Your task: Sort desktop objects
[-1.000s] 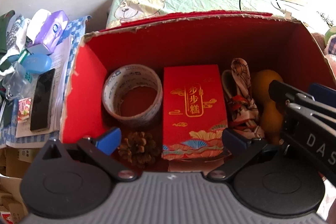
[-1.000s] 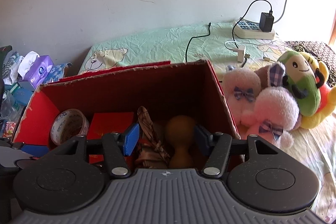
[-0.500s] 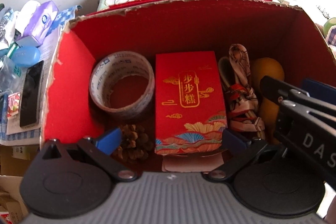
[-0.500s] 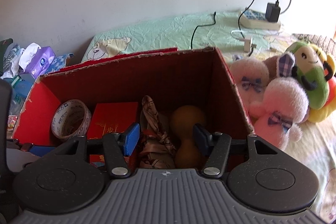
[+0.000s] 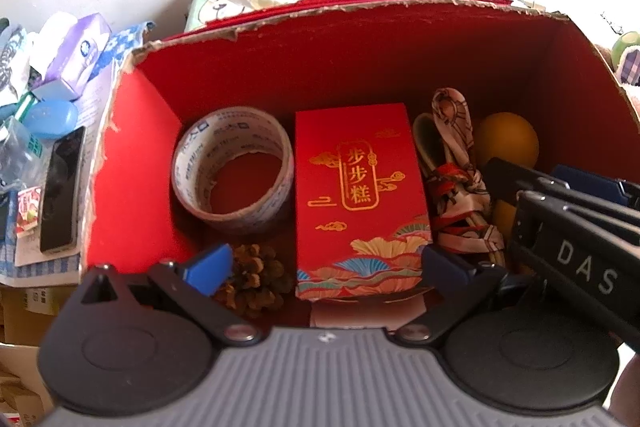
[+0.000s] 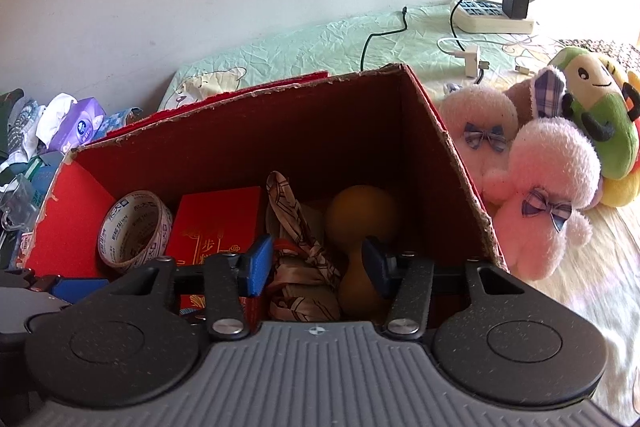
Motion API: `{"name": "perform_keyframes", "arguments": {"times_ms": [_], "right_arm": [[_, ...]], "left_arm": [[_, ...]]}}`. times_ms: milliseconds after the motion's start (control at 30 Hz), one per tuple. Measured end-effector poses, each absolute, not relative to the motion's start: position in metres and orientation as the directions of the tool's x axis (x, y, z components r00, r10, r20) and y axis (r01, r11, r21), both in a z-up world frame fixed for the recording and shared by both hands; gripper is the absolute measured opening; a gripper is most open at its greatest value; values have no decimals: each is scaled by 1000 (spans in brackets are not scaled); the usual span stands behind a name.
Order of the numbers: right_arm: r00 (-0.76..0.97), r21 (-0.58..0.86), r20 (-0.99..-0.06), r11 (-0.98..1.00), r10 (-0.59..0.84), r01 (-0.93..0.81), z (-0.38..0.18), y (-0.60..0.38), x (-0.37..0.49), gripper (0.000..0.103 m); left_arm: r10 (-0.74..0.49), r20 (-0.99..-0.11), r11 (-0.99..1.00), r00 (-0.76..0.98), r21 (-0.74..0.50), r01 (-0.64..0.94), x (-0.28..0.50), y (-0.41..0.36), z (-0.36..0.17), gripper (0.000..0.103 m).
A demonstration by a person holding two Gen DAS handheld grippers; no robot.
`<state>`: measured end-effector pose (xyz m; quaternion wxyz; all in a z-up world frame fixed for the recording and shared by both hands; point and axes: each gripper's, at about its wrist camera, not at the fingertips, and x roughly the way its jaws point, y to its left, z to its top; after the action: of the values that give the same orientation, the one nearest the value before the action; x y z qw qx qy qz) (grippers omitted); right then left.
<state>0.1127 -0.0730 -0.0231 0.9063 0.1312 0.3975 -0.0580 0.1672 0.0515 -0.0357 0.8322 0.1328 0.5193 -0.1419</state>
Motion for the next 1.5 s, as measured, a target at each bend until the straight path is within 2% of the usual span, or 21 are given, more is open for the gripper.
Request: {"name": "perform_keyframes", "arguments": {"times_ms": [233,600,1033,1133,1500], "right_arm": [[696,188,-718,965,7,184,-23,-73,112,47],[731,157,-682,976,-5,153,-23,-71,109,32],[721,155,-693,978,8,138,-23,-70,108,31],[721,109,-693,989,2,103,-18,-66,106,38],[785,127,-620,985,-12,115,20,-63,80,39]], "left_arm": [[-75,-893,926,444,102,363,165,52,-35,100],[-23,-857,925,515,178,337,157,49,-33,98],[14,-800,926,599,237,295,149,49,-30,100],[13,-804,927,594,231,294,146,51,-28,100],[-135,-801,941,583,80,328,126,60,5,101]]}}
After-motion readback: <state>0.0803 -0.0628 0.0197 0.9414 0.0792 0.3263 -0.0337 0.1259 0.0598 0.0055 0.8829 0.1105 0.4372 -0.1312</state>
